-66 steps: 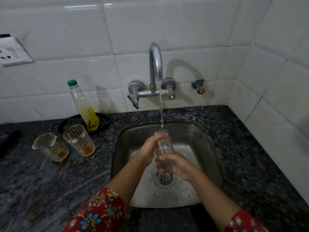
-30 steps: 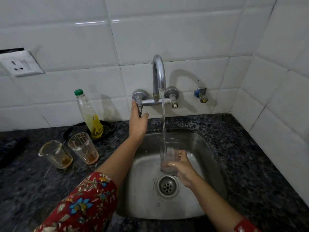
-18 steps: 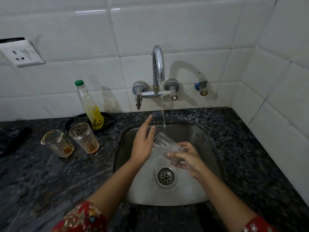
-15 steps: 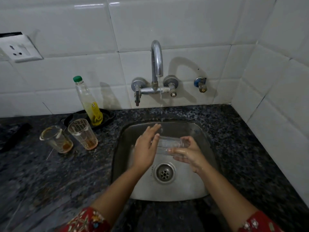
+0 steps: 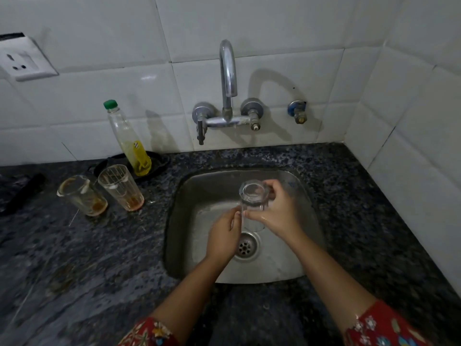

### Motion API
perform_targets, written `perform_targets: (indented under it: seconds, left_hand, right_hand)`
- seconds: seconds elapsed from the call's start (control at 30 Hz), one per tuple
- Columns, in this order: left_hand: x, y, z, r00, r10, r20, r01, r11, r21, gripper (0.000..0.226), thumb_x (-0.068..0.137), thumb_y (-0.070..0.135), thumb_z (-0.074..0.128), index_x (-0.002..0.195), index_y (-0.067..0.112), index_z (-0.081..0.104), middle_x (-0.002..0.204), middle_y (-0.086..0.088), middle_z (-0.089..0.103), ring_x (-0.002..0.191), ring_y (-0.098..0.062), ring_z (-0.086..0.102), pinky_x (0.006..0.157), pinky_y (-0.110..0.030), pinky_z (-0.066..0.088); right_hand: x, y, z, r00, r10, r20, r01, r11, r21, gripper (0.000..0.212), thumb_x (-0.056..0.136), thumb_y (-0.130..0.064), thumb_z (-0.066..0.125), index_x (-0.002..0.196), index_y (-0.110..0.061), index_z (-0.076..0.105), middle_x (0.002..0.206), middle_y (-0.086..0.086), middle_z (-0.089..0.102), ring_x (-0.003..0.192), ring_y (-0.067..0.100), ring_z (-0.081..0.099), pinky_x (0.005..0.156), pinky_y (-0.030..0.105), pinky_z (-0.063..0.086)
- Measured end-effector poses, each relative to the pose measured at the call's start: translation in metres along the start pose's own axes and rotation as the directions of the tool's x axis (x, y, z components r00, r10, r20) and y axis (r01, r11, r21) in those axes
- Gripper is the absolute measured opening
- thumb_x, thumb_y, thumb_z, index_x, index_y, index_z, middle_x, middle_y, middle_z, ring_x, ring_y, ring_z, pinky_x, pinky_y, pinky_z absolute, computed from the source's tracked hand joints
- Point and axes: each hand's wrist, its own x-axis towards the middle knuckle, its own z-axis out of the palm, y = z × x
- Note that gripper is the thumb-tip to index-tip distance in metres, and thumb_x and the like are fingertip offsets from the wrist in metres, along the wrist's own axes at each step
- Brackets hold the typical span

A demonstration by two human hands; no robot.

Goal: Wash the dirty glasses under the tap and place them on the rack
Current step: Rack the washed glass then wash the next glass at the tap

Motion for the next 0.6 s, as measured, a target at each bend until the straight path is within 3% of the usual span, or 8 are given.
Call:
perform_targets:
  seconds: [0.17, 0.27, 0.33, 0.4, 0.43, 0.5, 0.6]
  left_hand:
    - [0.001, -0.004, -0.011, 0.994, -0.087, 0.064, 0.087, 0.996, 0.007, 0.050, 0.088, 0.052, 0.040, 0.123, 0.026, 0.064, 0.120, 0.007, 0.068, 0.111, -0.011, 0.062, 0.098, -0.041, 0.049]
    - [0.004, 0.004, -0.033, 0.987, -0.158, 0.016, 0.159, 0.970, -0.183, 0.032, 0.097, 0.027, 0.055, 0.125, 0.015, 0.062, 0.123, -0.001, 0.067, 0.109, -0.009, 0.061, 0.097, -0.026, 0.048]
    - [0.006, 0.013, -0.060, 0.981, -0.193, -0.029, 0.163, 0.893, -0.419, 0.027, 0.098, 0.016, 0.055, 0.124, 0.014, 0.062, 0.119, -0.002, 0.068, 0.105, -0.006, 0.063, 0.087, -0.014, 0.049]
    - [0.010, 0.018, -0.096, 0.970, -0.237, -0.048, 0.155, 0.761, -0.630, 0.025, 0.098, 0.015, 0.054, 0.121, 0.018, 0.063, 0.114, 0.002, 0.071, 0.105, -0.009, 0.065, 0.088, -0.020, 0.050]
    - [0.013, 0.020, -0.117, 0.963, -0.263, -0.054, 0.149, 0.689, -0.709, 0.025, 0.098, 0.015, 0.053, 0.121, 0.019, 0.063, 0.113, 0.003, 0.071, 0.105, -0.011, 0.066, 0.090, -0.026, 0.049]
    - [0.019, 0.018, -0.162, 0.952, -0.302, -0.050, 0.137, 0.566, -0.813, 0.026, 0.099, 0.015, 0.048, 0.120, 0.020, 0.061, 0.109, 0.004, 0.071, 0.103, -0.013, 0.066, 0.091, -0.029, 0.047]
    - [0.022, 0.003, -0.237, 0.948, -0.314, -0.055, 0.103, 0.463, -0.880, 0.023, 0.100, 0.015, 0.043, 0.114, 0.021, 0.060, 0.104, 0.005, 0.070, 0.095, -0.013, 0.066, 0.086, -0.028, 0.048]
  right_hand:
    - [-0.007, 0.008, 0.010, 0.998, 0.043, -0.047, -0.044, 0.999, -0.022, 0.071, 0.048, -0.032, 0.091, 0.107, -0.025, 0.052, 0.100, -0.011, 0.064, 0.091, 0.005, 0.061, 0.076, 0.026, 0.051]
    - [-0.006, 0.009, 0.018, 0.971, 0.207, -0.122, -0.173, 0.955, 0.240, 0.066, 0.049, -0.028, 0.091, 0.104, -0.024, 0.054, 0.099, -0.005, 0.067, 0.092, 0.014, 0.066, 0.078, 0.033, 0.055]
    - [-0.001, -0.001, 0.027, 0.925, 0.375, -0.052, -0.291, 0.792, 0.537, 0.055, 0.060, -0.020, 0.087, 0.105, -0.020, 0.055, 0.106, 0.002, 0.068, 0.101, 0.024, 0.066, 0.079, 0.040, 0.056]
    - [0.004, -0.022, 0.041, 0.866, 0.486, 0.120, -0.399, 0.524, 0.753, 0.036, 0.073, -0.022, 0.077, 0.102, -0.016, 0.056, 0.109, 0.008, 0.065, 0.102, 0.028, 0.064, 0.073, 0.040, 0.056]
    - [0.007, -0.037, 0.051, 0.834, 0.514, 0.203, -0.438, 0.391, 0.809, 0.027, 0.078, -0.025, 0.072, 0.098, -0.013, 0.058, 0.102, 0.011, 0.065, 0.095, 0.027, 0.064, 0.071, 0.041, 0.057]
    - [0.011, -0.069, 0.077, 0.791, 0.507, 0.343, -0.478, 0.162, 0.863, 0.032, 0.081, -0.032, 0.067, 0.093, -0.003, 0.060, 0.087, 0.016, 0.067, 0.082, 0.027, 0.066, 0.072, 0.042, 0.061]
    - [0.016, -0.119, 0.132, 0.775, 0.472, 0.420, -0.461, -0.031, 0.887, 0.044, 0.082, -0.037, 0.067, 0.082, 0.006, 0.065, 0.078, 0.020, 0.069, 0.080, 0.029, 0.066, 0.069, 0.042, 0.058]
